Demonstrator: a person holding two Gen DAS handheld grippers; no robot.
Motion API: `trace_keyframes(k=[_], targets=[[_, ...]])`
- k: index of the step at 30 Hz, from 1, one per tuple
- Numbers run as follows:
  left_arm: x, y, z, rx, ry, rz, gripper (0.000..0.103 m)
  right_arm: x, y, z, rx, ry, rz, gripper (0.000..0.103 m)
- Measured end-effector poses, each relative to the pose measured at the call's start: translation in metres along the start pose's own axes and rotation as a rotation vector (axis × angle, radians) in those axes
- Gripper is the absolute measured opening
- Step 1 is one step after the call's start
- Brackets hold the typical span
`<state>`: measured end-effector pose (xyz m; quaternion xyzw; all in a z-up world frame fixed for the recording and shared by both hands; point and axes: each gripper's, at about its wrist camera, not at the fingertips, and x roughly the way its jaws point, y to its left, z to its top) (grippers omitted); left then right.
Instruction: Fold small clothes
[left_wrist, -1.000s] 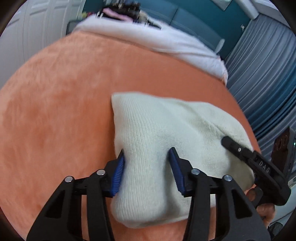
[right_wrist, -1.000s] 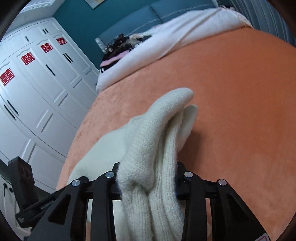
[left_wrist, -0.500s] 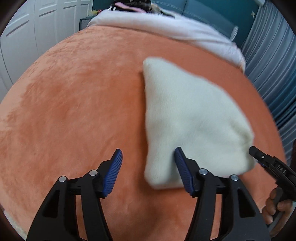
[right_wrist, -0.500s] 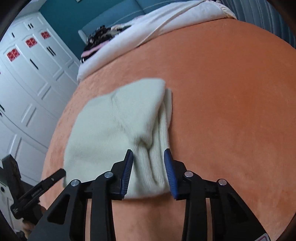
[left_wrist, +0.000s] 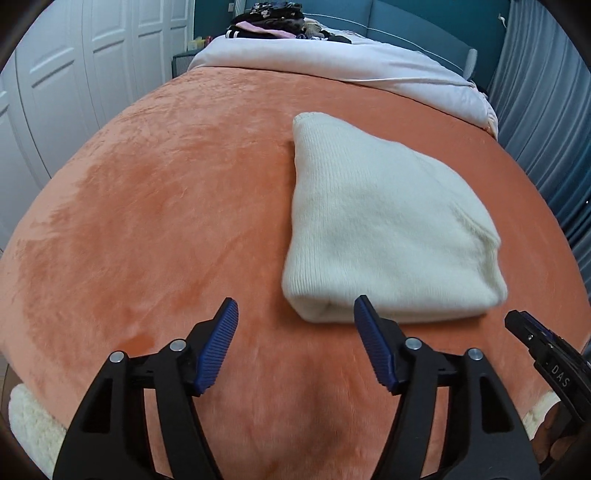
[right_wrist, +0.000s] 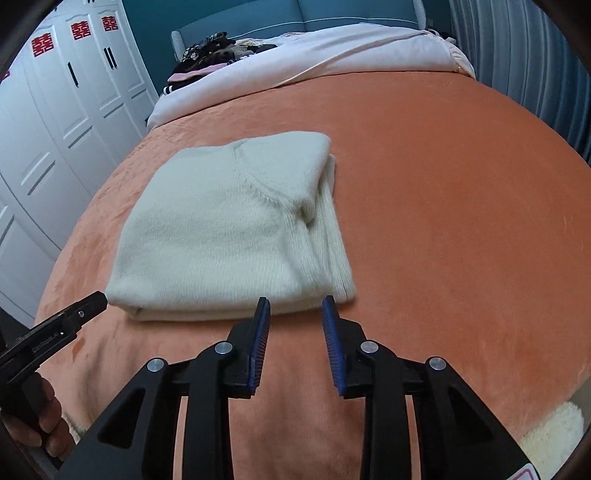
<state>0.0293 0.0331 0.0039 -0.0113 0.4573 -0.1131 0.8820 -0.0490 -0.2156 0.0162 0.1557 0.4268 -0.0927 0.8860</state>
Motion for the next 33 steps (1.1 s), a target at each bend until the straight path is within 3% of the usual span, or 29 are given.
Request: trace_keyframes(k=[11,33], targets=[[0.0,-0.018,-0.04,0.089,0.006,0.042,0.065,0.011,-0.004,-0.04,-0.002,0.009,-0.065,0.03],[0.018,-0.024,-0.071,0.103,-0.05,0.11,0.066,0.026,0.006,-0.069,-0.044,-0.058,-0.077,0.04]])
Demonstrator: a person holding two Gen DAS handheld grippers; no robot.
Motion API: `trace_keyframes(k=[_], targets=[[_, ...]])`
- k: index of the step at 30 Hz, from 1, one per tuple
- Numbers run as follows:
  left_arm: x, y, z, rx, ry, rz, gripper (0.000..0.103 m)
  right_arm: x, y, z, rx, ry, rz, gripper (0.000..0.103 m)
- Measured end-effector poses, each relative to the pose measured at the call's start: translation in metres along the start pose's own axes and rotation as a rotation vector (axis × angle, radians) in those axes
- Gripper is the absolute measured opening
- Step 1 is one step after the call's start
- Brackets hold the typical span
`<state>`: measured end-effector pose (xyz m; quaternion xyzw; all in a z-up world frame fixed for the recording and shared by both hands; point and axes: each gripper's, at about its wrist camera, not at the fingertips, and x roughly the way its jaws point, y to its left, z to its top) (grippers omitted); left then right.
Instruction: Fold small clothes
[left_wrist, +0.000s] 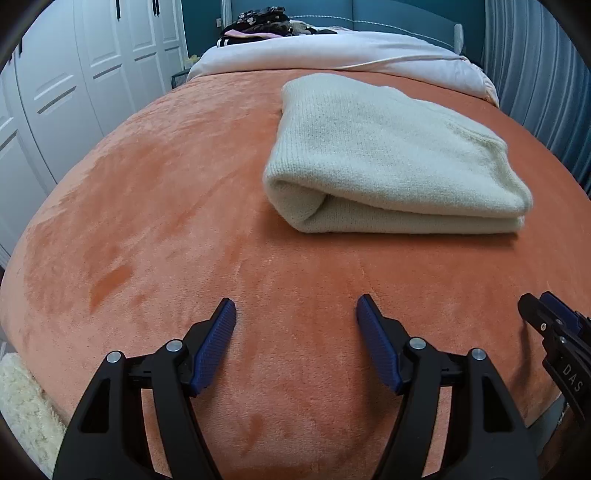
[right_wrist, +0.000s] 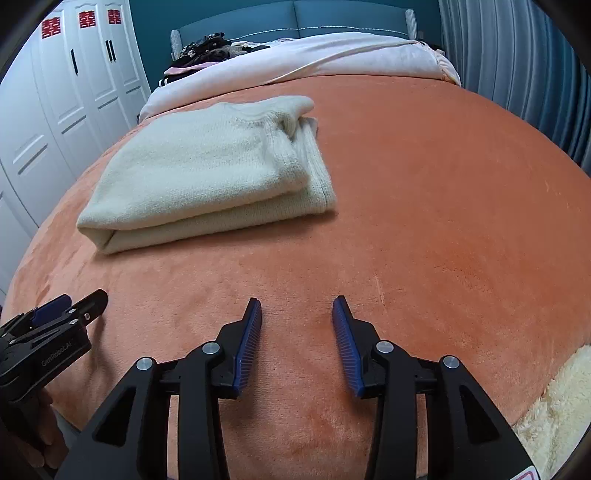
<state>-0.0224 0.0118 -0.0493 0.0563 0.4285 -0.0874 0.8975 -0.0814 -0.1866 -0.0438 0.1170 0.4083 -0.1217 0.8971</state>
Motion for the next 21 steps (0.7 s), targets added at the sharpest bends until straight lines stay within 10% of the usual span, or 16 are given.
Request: trace_keyframes(k=[13,21], targets=[[-0.03,0.007,0.021,-0.038,-0.06,-0.042,0.068,-0.033,0.001,0.021,0.032,-0.071,0.063,0.041],[-0.016,0.046,0.068,-0.287,0.003,-0.181,0.088,0.004,-0.033,0.075,0.203,0.015,0.142,0.056]])
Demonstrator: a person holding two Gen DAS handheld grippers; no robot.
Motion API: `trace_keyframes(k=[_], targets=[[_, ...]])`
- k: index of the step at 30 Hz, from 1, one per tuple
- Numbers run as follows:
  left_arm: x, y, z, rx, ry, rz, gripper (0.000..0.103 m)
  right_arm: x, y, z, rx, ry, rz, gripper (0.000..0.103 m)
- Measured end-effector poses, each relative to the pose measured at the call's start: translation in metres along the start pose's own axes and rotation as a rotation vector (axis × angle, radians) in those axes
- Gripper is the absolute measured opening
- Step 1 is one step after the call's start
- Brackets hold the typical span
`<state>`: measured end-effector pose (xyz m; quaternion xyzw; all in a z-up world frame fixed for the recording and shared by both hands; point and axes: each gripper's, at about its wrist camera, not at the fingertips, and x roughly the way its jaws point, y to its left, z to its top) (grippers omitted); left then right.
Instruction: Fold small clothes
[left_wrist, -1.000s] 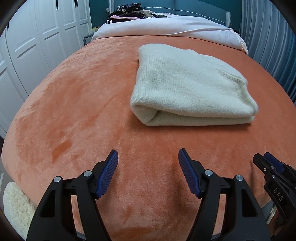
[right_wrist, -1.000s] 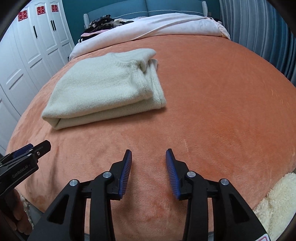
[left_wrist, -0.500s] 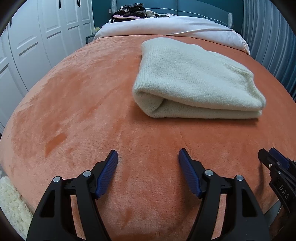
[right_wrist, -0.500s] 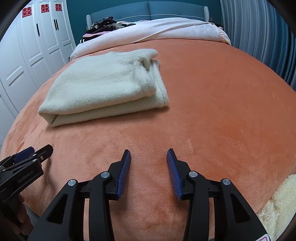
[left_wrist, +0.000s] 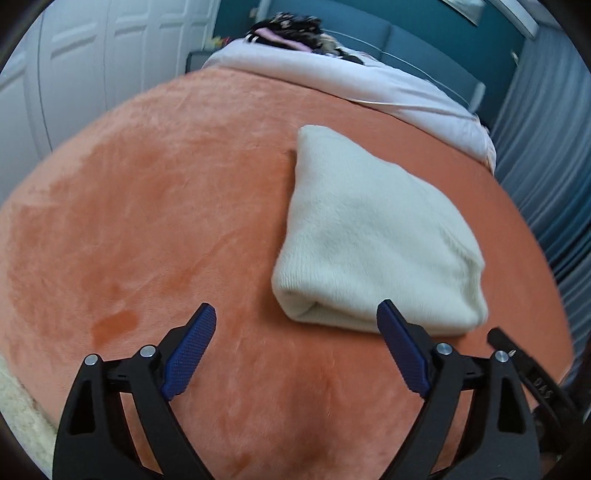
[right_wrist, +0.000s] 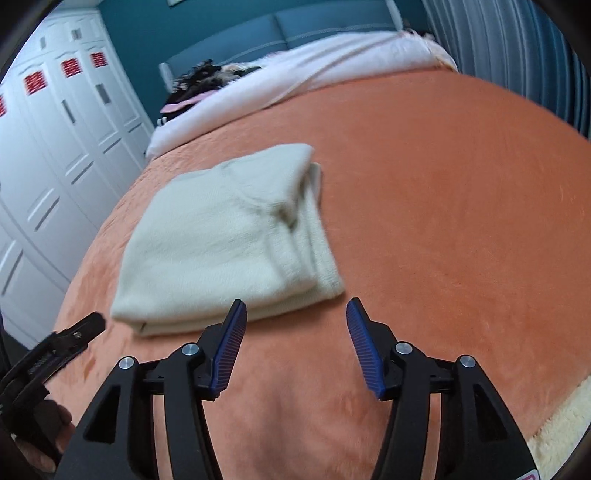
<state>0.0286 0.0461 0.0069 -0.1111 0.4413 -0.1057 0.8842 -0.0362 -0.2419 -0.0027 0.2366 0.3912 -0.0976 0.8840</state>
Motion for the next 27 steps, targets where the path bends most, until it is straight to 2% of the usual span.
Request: trace_keyframes(k=[4,7,8,12,16,18,19,20,23,27], targets=[[0.024,0.017,0.023,-0.137,0.071,-0.105,0.091,0.024,-0.014,0.026,0.093,0.017,0.035,0.066],[0.044,0.019,0.05,-0.188,0.106,-0.175,0.095,0.049,-0.016,0.05,0.133,0.056,0.072,0.072],[0.051,0.018,0.058,-0.192,0.113,-0.195,0.096,0.059,-0.016,0.058,0.15,0.073,0.097,0.077],[0.092,0.009,0.085,-0.2,0.194,-0.225,0.097,0.103,-0.017,0.083,0.215,0.173,0.155,0.079],[0.129,0.0,0.091,-0.193,0.288,-0.242,0.097,0.141,-0.002,0.088,0.212,0.283,0.207,0.08],[0.136,-0.005,0.091,-0.195,0.316,-0.259,0.094,0.143,0.011,0.093,0.16,0.277,0.184,0.065],[0.133,-0.01,0.093,-0.181,0.302,-0.238,0.087,0.138,0.018,0.097,0.126,0.26,0.175,0.047],[0.129,-0.012,0.095,-0.17,0.289,-0.233,0.08,0.128,0.025,0.102,0.099,0.237,0.188,0.039],[0.104,-0.021,0.106,-0.127,0.244,-0.26,0.063,0.087,0.044,0.119,0.034,0.138,0.275,0.035],[0.044,-0.036,0.126,-0.088,0.143,-0.317,0.06,0.017,0.069,0.139,-0.062,0.0,0.319,0.035]])
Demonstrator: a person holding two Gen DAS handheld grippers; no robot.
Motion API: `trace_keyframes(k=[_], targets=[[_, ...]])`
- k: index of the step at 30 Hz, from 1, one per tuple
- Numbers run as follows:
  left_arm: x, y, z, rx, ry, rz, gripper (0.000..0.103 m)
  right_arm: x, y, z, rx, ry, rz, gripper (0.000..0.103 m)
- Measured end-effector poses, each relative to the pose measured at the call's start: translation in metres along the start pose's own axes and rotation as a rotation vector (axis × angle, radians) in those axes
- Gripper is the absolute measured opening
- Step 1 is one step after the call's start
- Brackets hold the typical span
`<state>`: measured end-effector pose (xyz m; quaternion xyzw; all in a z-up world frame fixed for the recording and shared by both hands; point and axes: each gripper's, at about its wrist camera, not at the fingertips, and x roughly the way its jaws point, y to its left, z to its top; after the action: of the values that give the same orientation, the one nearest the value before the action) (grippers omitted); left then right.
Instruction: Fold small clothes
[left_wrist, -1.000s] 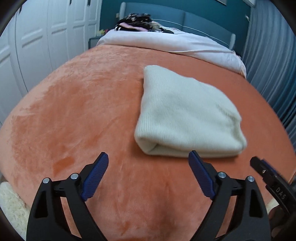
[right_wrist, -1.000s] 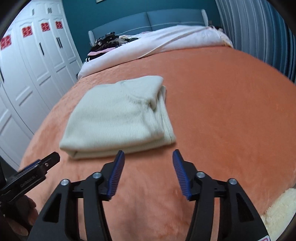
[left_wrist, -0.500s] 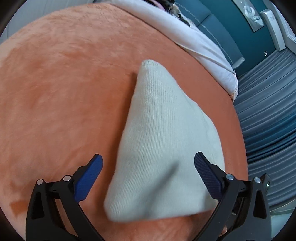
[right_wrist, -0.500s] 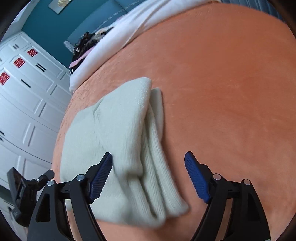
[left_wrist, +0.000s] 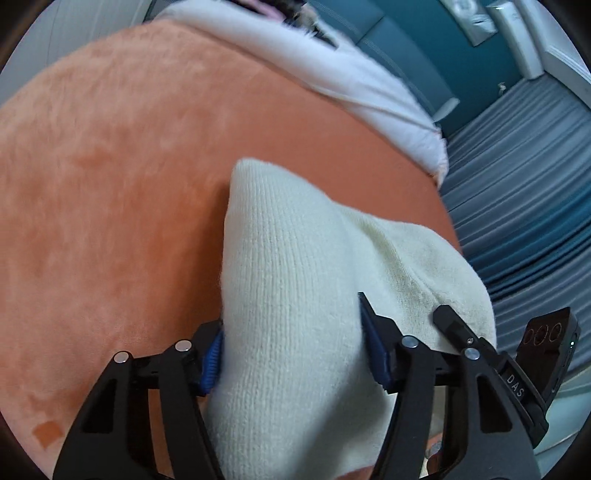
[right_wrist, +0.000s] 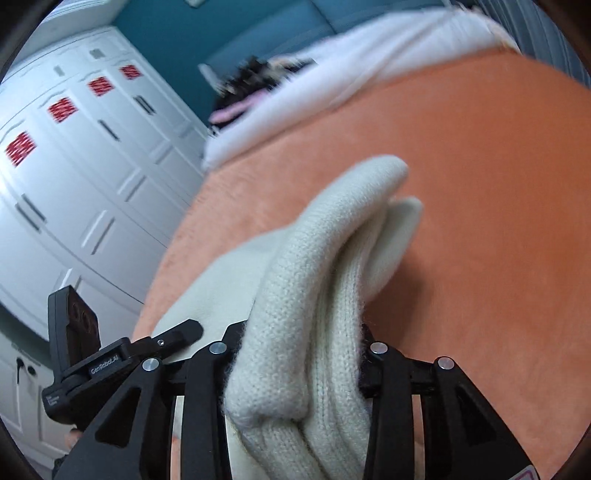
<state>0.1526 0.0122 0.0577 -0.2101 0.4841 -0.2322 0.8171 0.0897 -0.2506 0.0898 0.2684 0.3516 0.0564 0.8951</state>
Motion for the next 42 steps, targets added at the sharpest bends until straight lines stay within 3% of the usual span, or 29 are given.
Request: trace_keyframes(k=[3,6,9,10,12,13,14,16,18,21,23,26,29,35,38,42], targets=[[-0.049,-0.027,-0.002,0.053,-0.059,-0.042,0.06,-0.048,0.013,0.002,-0.016,-0.06,0.053,0.035],[-0.074,-0.041,-0.023,0.113,-0.071,-0.047,0.063,-0.069,0.005,-0.019,-0.017,-0.081,0.064,0.036],[-0.052,-0.027,-0.057,0.117,-0.051,0.019,0.067,-0.045,-0.031,-0.056,0.085,-0.005,0.026,0.045],[-0.034,-0.014,-0.073,0.103,-0.042,0.056,0.068,-0.027,-0.046,-0.068,0.111,0.046,-0.026,0.046],[-0.001,0.01,-0.098,0.053,0.022,0.159,0.059,-0.001,-0.072,-0.098,0.167,0.185,-0.186,0.046],[0.003,0.019,-0.103,0.021,0.044,0.161,0.061,-0.003,-0.08,-0.108,0.2,0.191,-0.227,0.047],[-0.006,0.024,-0.11,-0.011,0.011,0.106,0.065,-0.021,-0.083,-0.115,0.231,0.127,-0.156,0.048],[-0.023,0.021,-0.115,0.0,-0.028,0.118,0.065,-0.046,-0.079,-0.119,0.241,0.064,-0.139,0.049],[-0.028,0.018,-0.115,0.038,-0.046,0.15,0.067,-0.064,-0.074,-0.121,0.226,0.012,-0.138,0.049],[-0.02,0.027,-0.116,-0.001,-0.013,0.175,0.067,-0.069,-0.066,-0.128,0.193,-0.009,-0.176,0.049],[-0.019,0.032,-0.122,-0.022,0.002,0.181,0.067,-0.057,-0.06,-0.134,0.142,0.038,-0.199,0.049],[-0.019,0.029,-0.129,0.046,-0.005,0.24,0.073,-0.038,-0.074,-0.149,0.049,0.136,-0.283,0.045],[-0.019,0.022,-0.135,0.122,-0.009,0.296,0.073,-0.054,-0.072,-0.147,0.06,0.097,-0.296,0.045],[-0.035,0.004,-0.153,0.223,-0.046,0.342,0.071,-0.092,-0.029,-0.169,-0.078,-0.015,-0.386,0.047],[-0.038,-0.001,-0.166,0.256,-0.043,0.356,0.071,-0.092,-0.018,-0.188,-0.139,-0.008,-0.424,0.047],[-0.041,0.002,-0.18,0.263,-0.019,0.365,0.072,-0.089,-0.018,-0.2,-0.11,0.006,-0.415,0.047]])
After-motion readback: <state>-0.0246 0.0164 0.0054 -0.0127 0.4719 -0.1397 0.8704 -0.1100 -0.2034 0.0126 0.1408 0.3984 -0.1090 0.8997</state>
